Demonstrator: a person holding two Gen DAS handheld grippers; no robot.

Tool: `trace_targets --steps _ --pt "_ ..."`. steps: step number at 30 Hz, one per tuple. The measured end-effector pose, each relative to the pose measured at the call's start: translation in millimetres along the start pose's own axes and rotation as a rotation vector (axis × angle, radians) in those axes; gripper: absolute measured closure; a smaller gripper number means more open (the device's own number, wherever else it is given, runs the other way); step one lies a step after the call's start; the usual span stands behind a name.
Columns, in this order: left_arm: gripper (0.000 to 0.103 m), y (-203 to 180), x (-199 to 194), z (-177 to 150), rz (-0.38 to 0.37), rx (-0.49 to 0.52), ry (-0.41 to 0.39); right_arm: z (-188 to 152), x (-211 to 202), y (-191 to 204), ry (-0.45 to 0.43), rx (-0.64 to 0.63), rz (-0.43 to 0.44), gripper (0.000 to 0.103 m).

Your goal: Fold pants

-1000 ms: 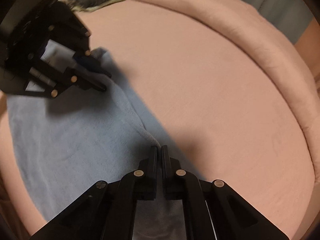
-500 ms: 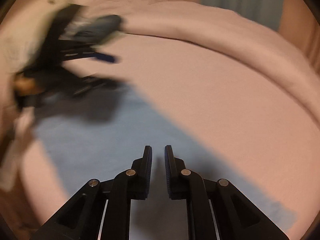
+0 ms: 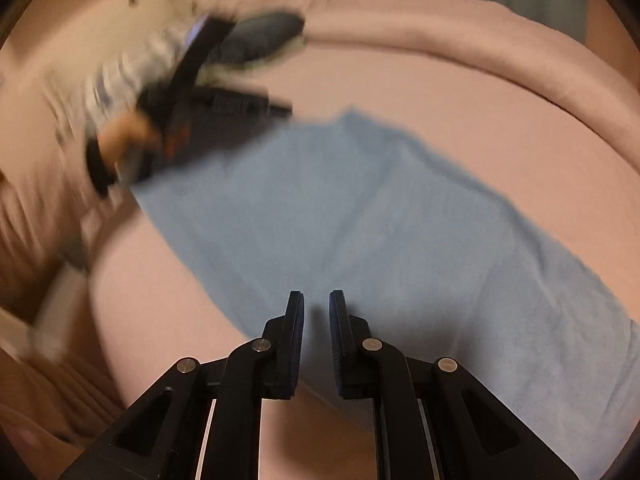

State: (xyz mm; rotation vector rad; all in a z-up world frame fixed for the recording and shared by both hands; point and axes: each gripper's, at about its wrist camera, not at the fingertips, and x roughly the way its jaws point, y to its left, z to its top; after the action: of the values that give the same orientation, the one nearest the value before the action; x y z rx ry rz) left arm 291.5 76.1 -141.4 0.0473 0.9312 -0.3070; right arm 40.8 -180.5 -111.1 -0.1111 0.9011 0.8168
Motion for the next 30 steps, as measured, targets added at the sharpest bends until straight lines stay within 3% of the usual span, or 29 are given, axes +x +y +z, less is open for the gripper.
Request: trace_targets --steps 1,3,7,12,15,17,18,20,22,26,28,30 --pt "0.04 -2.2 -3.6 0.1 -0.041 -0.003 -0.001 9.5 -5.2 -3.5 -0.03 0.056 0.047 0.058" --pt "0.039 -7.7 -13.3 -5.5 -0.094 0.004 -0.005 25.9 -4.7 -15.5 -0.067 0.131 0.093 0.038" --pt "0.039 -13.6 -14.7 -11.2 -0.158 -0.003 0.019 76.5 22.8 -32.4 -0.112 0.241 0.105 0.038" --pt "0.039 -22.3 -16.1 -33.5 -0.156 0.01 0.037 142.8 74.8 -64.2 -0.037 0.328 0.114 0.038" --pt "0.039 -27.3 -16.0 -37.9 -0.146 0.021 0.035 172.8 108.1 -63.4 0.057 0.305 0.056 0.041" --pt "0.042 -24.1 -11.2 -34.6 -0.103 0.045 0.031 182.0 128.5 -62.2 0.153 0.276 0.05 0.054" --pt "0.048 -23.4 -14.7 -40.8 -0.09 0.051 0.031 182.1 134.3 -69.1 0.198 0.283 0.073 0.067" --pt "0.055 -20.8 -12.2 -43.0 -0.065 0.051 0.021 180.0 147.2 -62.0 0.303 0.278 0.068 0.077" --pt "0.058 -17.5 -9.5 -42.0 -0.055 0.046 0.028 184.3 149.8 -59.1 0.312 0.262 0.045 0.089" --pt "0.061 -10.6 -3.3 -38.7 -0.077 0.013 0.02 196.1 153.1 -56.7 0.264 0.251 0.017 0.092" --pt "0.06 -3.0 -14.8 -53.1 -0.073 0.025 0.017 197.7 165.4 -57.4 0.276 0.249 -0.004 0.093" --pt "0.059 -5.1 -15.3 -53.7 -0.058 0.044 0.014 196.3 171.7 -63.1 0.273 0.28 0.023 0.093"
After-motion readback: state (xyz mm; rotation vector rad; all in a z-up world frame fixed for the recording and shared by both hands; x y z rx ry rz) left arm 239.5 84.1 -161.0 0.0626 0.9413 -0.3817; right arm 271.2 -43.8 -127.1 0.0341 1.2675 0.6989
